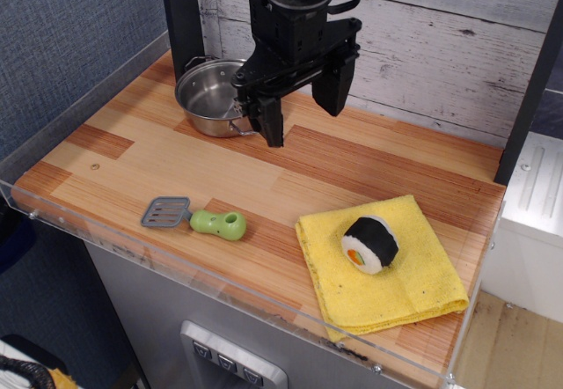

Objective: Move pot to space above yellow cloth.

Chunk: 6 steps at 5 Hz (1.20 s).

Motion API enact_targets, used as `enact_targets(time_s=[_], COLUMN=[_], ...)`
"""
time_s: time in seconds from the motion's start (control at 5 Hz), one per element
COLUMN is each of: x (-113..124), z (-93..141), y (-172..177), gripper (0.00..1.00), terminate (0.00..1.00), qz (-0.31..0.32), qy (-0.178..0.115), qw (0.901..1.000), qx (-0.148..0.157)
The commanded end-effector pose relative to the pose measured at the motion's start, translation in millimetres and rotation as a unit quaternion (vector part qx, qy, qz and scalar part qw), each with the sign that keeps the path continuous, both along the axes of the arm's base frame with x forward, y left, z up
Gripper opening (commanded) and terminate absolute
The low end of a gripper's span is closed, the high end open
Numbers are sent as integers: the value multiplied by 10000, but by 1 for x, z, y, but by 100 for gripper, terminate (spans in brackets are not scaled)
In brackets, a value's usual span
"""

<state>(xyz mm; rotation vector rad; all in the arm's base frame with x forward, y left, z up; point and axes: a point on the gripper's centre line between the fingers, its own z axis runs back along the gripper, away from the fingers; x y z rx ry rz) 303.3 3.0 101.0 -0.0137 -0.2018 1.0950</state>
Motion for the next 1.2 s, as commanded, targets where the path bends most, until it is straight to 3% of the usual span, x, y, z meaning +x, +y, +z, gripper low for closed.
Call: enact_targets(time_s=[0.0,0.2,0.4,0.8,1.0], x=[13,29,38,61,75], z=[12,8,6,-14,-31], y=[29,54,78,90,92], gripper=[100,100,100,100,100], terminate=[0,0,0,0,0], qz=[-1649,-2383,-2465,-2472,-2592], qy=[459,637,553,106,-27], qw=[9851,9683,9652,9613,9589], qx=[181,386,676,1210,1155])
